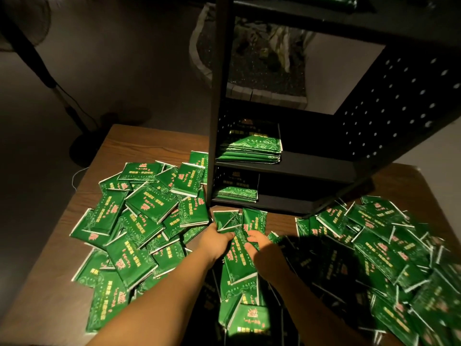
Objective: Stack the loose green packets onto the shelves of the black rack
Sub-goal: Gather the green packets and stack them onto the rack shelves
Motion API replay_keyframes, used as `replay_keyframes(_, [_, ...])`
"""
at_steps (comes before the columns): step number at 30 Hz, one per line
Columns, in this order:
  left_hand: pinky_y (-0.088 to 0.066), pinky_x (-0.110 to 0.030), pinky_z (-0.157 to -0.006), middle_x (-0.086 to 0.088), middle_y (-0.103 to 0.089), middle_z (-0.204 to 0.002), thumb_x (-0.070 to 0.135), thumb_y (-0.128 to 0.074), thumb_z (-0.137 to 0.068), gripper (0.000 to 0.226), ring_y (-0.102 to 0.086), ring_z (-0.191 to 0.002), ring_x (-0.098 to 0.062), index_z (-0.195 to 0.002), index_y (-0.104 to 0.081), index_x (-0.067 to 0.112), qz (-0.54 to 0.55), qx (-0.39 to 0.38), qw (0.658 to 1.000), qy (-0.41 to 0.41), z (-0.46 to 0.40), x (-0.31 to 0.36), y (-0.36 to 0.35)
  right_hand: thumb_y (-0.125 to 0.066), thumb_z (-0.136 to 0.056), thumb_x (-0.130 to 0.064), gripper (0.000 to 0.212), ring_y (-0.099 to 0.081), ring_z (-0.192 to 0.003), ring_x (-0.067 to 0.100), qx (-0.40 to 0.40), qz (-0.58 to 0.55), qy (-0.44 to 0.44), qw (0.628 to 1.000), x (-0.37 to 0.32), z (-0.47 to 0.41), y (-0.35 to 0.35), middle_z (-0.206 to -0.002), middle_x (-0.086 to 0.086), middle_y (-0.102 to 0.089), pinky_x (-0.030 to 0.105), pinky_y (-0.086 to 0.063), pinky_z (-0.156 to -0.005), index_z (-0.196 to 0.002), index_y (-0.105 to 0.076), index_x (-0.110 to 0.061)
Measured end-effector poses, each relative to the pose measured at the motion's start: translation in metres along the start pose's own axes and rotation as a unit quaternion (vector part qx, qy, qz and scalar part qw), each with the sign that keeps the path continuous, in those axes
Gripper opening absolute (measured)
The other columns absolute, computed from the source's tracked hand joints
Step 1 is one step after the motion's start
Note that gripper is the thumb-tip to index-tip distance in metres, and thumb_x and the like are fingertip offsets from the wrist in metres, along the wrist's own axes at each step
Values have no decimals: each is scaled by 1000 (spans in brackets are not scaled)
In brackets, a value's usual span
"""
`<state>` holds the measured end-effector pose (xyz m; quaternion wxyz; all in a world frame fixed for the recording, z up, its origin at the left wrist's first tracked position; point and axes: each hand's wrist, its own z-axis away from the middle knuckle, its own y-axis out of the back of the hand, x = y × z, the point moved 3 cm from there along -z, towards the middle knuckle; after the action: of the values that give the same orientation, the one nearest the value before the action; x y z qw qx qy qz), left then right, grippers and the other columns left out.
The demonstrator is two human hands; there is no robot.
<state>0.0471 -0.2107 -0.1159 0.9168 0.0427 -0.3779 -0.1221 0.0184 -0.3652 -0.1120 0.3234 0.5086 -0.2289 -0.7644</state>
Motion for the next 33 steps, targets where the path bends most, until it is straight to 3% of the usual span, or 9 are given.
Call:
replay_keyframes(5, [-54, -55, -92, -17, -68, -113, 31, -66, -93, 51, -67, -101, -40, -134, -43, 12, 8, 33, 999, -35, 2, -8, 10, -58, -96, -19, 33, -66, -102, 16, 45, 40, 6, 998, 6, 1, 0, -123, 8, -67, 16, -44, -84, -128, -59, -10])
replay_keyframes(9, [-39, -48, -112, -4, -44, -149, 38, -64, -93, 72, -48, -132, -31, -153, -26, 25, 4, 70, 992, -102, 29, 1, 25, -61, -94, -15, 29, -64, -91, 16, 84, 34, 17, 996, 4, 3, 1, -115, 16, -68, 2, -35, -72, -119, -63, 0])
replay_keyframes(12, [-48, -52, -103, -4, -55, -142, 35, -66, -94, 44, -61, -119, -25, -133, -47, 28, 164, 72, 975, -130, 39, 2, 35, -64, -93, -18, 40, -51, -109, 8, 80, -46, 27, 995, -11, 7, 7, -130, 10, -59, 0, -31, -86, -130, -55, -3])
replay_keyframes(17, [-34, -53, -114, 8, -37, -154, 62, -76, -75, 91, -42, -138, -22, -149, -26, 47, 351, 66, 930, -81, 44, -3, 42, -65, -92, -19, 75, -34, -138, 18, 24, -251, 15, 968, -52, 15, 16, -153, -5, -32, 35, -28, -113, -153, -22, -20])
replay_keyframes(20, [-43, -48, -107, -6, -52, -144, 57, -68, -85, 81, -54, -128, -31, -152, -29, 33, 419, 55, 905, -33, 50, -6, 35, -56, -96, -20, 52, -36, -131, 6, 5, -275, 31, 961, -76, 20, 24, -134, -24, -40, 30, -30, -111, -142, -35, -31])
replay_keyframes(22, [-42, -48, -108, -10, -55, -142, 65, -72, -71, 96, -57, -126, -31, -150, -36, 25, 464, 24, 885, -5, 55, -5, 23, -52, -99, -24, 39, -37, -133, 8, -22, -292, 21, 956, -89, 28, 20, -137, -17, -42, 24, -29, -104, -137, -43, -28])
replay_keyframes(26, [-21, -53, -119, -2, -22, -163, 64, -84, -49, 126, -25, -148, -28, -156, -23, 33, 515, 23, 857, 22, 63, 4, 7, -61, -95, -26, 55, -28, -139, 14, -1, -368, -17, 930, -100, 40, 11, -152, -7, -31, 34, -27, -110, -144, -36, -33])
replay_keyframes(30, [-42, -45, -109, -12, -57, -138, 51, -79, -76, 80, -60, -122, -29, -144, -45, 24, 579, -7, 812, 65, 70, 21, -3, -70, -89, -15, 76, -30, -138, 14, 38, -546, -85, 832, -103, 47, 11, -152, -4, -31, 42, -27, -113, -149, -26, -32])
replay_keyframes(33, [-50, -43, -100, -14, -72, -109, 46, -67, -89, 46, -70, -101, -30, -121, -64, 13, 572, -28, 818, 49, 83, 36, -11, -66, -91, -6, 42, -64, -111, 9, 20, -541, -92, 836, -108, 52, 5, -127, -3, -66, 27, -55, -86, -128, -55, -21])
